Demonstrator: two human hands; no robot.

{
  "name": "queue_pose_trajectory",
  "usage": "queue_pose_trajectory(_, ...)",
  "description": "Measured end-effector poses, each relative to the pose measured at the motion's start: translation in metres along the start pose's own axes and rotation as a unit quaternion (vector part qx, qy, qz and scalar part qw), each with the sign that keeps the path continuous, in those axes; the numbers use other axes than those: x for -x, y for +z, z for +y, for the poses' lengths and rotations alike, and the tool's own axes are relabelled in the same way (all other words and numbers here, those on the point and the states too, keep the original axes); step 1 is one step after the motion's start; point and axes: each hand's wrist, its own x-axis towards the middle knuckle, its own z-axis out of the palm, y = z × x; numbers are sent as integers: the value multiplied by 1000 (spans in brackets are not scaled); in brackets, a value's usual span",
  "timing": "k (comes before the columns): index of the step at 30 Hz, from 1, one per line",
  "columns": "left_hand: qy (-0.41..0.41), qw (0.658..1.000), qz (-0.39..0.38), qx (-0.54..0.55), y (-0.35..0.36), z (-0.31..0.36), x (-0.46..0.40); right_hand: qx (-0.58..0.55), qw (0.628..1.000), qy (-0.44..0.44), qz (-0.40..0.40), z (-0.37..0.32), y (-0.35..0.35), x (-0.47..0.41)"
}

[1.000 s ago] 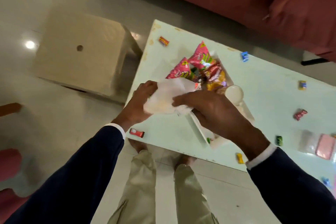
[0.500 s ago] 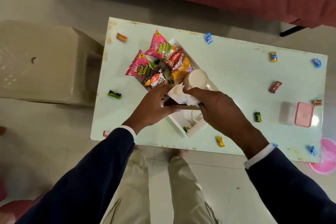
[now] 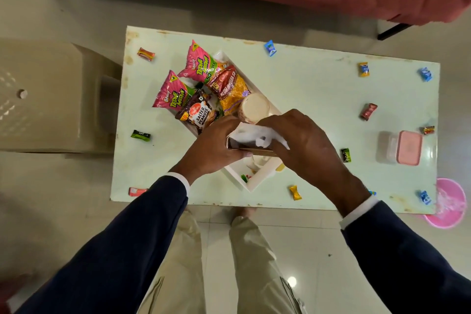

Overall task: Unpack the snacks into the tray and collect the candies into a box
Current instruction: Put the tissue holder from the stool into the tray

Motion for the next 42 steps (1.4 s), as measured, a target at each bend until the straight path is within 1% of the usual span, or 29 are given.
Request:
queue_pose_trajectory(3,11,1000,-5,-25,2,-4,1,-13,997,-24,-66,10,1,3)
queue_pose_trajectory(5,10,999,5,-33,4,-7,4,-26,996,-32,-75,15,2,7)
queue_pose_trajectory(8,2,999,22,-34,7,-10,11,-71,994,4,-84,21,3,12)
queue_pose_trajectory(13,-21,998,37,-47,20,-14,21,-77,981,57,-166,37,14,24)
queue_pose_trajectory(15,-28,997,42,-54,30,-16,25,-53,981,61,-177,42,23,28)
queue_pose_trajectory(18,-53,997,37,-51,49,-19,31,-24,983,65,-171,50,39,32)
queue_pose_trajectory(22,-70,996,29,-47,70,-25,39,-54,977,66,-197,67,57,34)
queue_pose_trajectory(25,-78,997,16,-10,83,-28,40,-48,972,42,-226,83,69,26)
queue_pose_trajectory(27,-86,996,14,6,89,-28,38,-38,973,21,-227,93,76,17)
queue_pose_trajectory(29,-87,996,18,-3,94,-27,34,-34,974,15,-224,100,83,8)
queue_pose_trajectory(31,-84,994,35,-53,97,-25,29,-29,973,18,-228,108,88,1)
queue_pose_trajectory(35,-89,980,86,-155,96,-20,20,-22,973,25,-229,117,97,-5)
queue_pose_trajectory(39,-63,968,89,-224,89,-15,12,-13,982,31,-184,125,97,3)
queue_pose_trajectory(42,-37,969,84,-230,77,-12,8,-67,984,96,-134,128,91,17)
